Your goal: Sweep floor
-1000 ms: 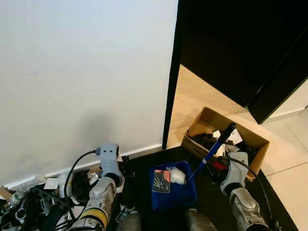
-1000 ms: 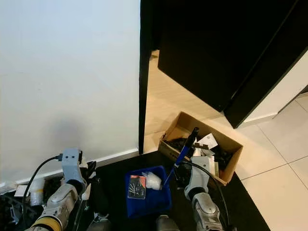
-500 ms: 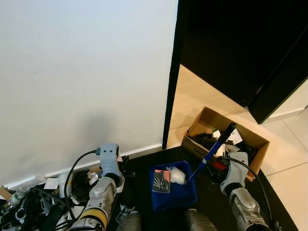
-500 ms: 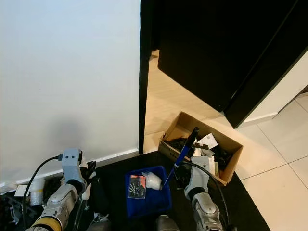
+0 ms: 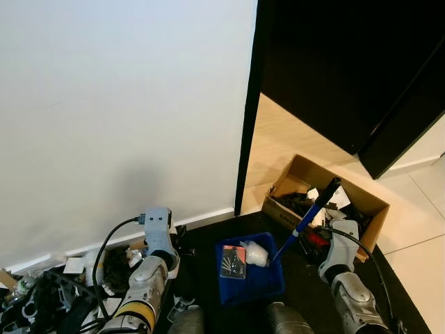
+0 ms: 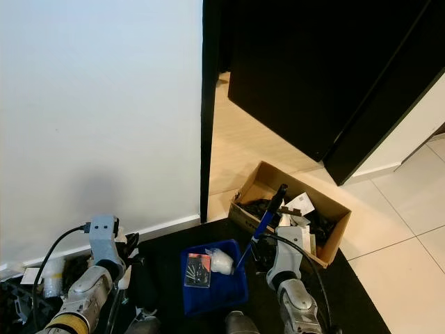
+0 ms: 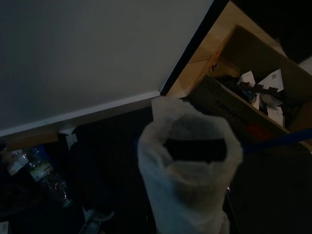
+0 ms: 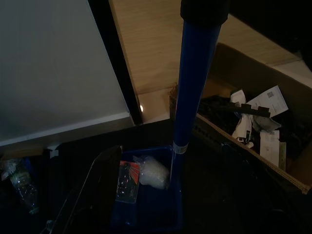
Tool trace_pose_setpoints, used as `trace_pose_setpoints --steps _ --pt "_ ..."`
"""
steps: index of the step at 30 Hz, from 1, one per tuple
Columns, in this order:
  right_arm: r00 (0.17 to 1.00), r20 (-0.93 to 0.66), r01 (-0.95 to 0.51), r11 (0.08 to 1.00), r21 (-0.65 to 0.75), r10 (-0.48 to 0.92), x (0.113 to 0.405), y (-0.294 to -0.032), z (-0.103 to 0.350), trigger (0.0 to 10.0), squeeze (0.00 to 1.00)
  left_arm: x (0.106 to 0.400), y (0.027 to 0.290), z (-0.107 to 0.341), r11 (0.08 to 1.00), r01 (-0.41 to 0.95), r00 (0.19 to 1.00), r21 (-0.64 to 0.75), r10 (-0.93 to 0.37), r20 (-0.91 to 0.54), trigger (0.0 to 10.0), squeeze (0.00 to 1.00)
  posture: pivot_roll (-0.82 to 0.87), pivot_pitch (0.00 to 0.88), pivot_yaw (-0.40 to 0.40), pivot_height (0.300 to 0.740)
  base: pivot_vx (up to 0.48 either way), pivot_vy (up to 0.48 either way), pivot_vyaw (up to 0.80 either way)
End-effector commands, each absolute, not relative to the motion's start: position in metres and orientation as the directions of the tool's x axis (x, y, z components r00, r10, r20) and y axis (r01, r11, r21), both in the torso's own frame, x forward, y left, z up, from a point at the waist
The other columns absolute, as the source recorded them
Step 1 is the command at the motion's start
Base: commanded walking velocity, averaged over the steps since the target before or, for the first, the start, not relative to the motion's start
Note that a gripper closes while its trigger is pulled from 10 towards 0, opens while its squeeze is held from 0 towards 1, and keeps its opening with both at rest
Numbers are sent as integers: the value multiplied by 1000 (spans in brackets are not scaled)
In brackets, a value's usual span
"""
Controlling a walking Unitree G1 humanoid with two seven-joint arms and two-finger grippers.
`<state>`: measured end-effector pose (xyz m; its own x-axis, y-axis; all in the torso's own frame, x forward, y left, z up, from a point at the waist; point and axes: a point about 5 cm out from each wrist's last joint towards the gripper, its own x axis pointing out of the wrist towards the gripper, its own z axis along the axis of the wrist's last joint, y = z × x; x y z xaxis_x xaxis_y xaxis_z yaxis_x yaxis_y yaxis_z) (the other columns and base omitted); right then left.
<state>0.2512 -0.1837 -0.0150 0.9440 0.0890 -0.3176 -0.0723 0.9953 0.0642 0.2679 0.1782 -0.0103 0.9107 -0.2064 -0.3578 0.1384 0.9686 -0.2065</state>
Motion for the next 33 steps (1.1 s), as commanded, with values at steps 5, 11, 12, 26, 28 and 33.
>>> trace_pose_setpoints --steps 5,11,12,26,28,33 --pt "936 -342 -61 996 72 82 245 -186 -20 10000 0 257 177 -20 967 122 897 -222 -203 -392 10000 0 28 167 -14 740 0 0 0" --pt "937 -340 -61 996 72 82 245 -186 -20 10000 0 257 177 -20 967 123 896 -224 -205 -393 10000 0 28 169 -15 740 0 0 0" --pt "937 -340 -61 996 72 82 245 -186 -20 10000 0 257 177 -20 967 123 896 -224 -205 -393 10000 0 28 169 -15 740 0 0 0" --pt "937 -340 -58 996 72 79 245 -186 -20 10000 0 257 177 -20 967 123 897 -224 -205 -392 10000 0 27 173 -13 740 0 0 0" --pt "937 -339 -57 996 72 79 245 -186 -20 10000 0 257 177 -20 967 123 897 -224 -205 -392 10000 0 28 174 -13 740 0 0 0" --pt "938 -339 -57 996 72 78 245 -186 -20 10000 0 257 177 -20 967 123 897 -224 -205 -392 10000 0 28 174 -13 740 0 0 0"
